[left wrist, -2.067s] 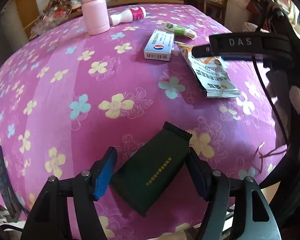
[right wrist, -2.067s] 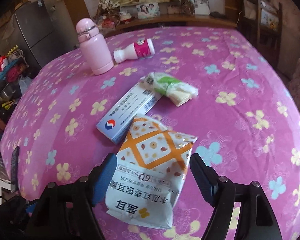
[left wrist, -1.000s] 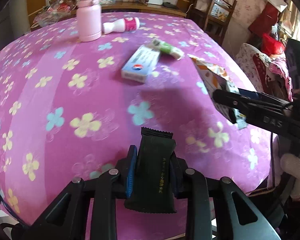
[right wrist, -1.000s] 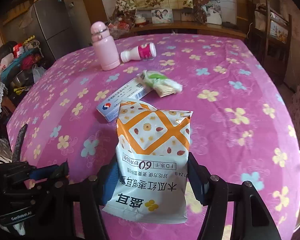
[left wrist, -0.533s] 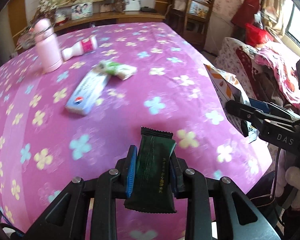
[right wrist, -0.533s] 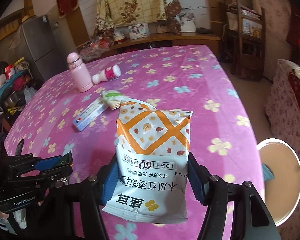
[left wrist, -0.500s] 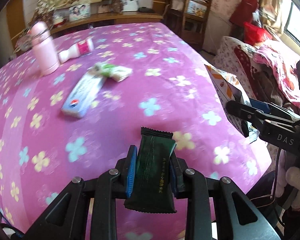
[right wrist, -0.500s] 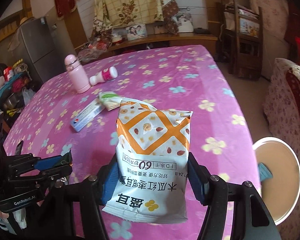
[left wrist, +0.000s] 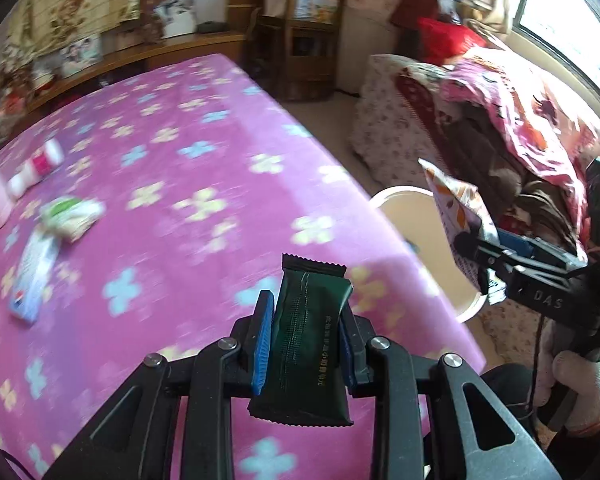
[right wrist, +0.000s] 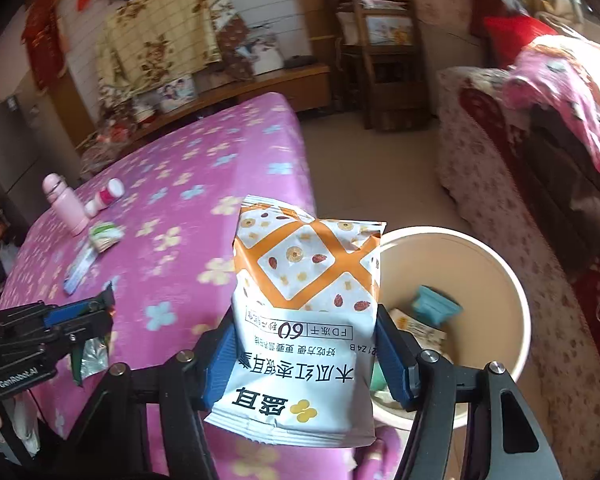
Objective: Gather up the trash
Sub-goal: 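Carry the green packet and snack bag over the white bucket with both tools, then open left tool to drop the green packet while right opens to drop the snack bag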
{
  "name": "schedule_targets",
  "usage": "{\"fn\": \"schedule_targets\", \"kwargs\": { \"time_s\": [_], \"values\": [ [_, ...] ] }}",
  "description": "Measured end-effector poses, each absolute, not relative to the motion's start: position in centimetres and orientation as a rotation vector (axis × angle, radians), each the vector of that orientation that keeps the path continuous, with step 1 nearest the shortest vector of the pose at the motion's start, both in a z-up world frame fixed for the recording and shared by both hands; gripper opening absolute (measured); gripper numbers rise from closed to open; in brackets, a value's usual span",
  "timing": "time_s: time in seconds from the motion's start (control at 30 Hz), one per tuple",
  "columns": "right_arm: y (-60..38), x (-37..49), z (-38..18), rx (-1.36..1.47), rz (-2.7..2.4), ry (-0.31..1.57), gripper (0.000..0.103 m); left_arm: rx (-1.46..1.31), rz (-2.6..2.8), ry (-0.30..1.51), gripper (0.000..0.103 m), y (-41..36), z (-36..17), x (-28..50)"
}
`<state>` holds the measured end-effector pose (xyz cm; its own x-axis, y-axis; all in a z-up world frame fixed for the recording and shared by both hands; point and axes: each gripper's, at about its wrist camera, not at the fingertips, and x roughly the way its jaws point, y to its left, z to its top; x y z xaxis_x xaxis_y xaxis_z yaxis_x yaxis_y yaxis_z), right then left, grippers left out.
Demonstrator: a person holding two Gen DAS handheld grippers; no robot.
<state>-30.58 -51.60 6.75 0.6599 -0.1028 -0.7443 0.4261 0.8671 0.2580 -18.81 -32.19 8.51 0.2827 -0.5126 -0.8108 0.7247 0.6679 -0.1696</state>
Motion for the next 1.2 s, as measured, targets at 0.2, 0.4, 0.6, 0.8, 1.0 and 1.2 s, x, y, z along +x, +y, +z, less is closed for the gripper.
{"fn": "schedule_targets", "kwargs": {
  "time_s": [0.2, 0.4, 0.6, 0.8, 1.0, 1.2],
  "values": [
    [-56.3, -33.1, 4.6, 0.502, -0.397, 0.824, 0.066, 0.252, -0.921, 0.991, 0.030, -38.0, 8.2, -19.7],
    [-59.6, -34.2, 2.2, 0.555, -0.446, 0.854, 0.067, 0.265, -0.960, 1.005, 0.030, -42.7, 7.3, -20.2],
    [-61.4, -34.8, 0.1, 0.588, -0.473, 0.881, 0.067, 0.253, -0.985, 1.020, 0.031, -45.9, 6.2, -20.5],
    [-62.9, -35.3, -1.2, 0.622, -0.509, 0.889, 0.071, 0.224, -1.006, 1.033, 0.032, -47.4, 5.4, -20.6],
    [-64.2, -35.6, -2.4, 0.721, -0.506, 0.891, 0.080, 0.166, -1.014, 1.055, 0.061, -47.2, 5.2, -20.1],
    [-63.8, -35.9, -2.1, 0.717, -0.505, 0.877, 0.080, 0.164, -0.998, 1.044, 0.062, -46.6, 5.4, -19.9]
  ]
}}
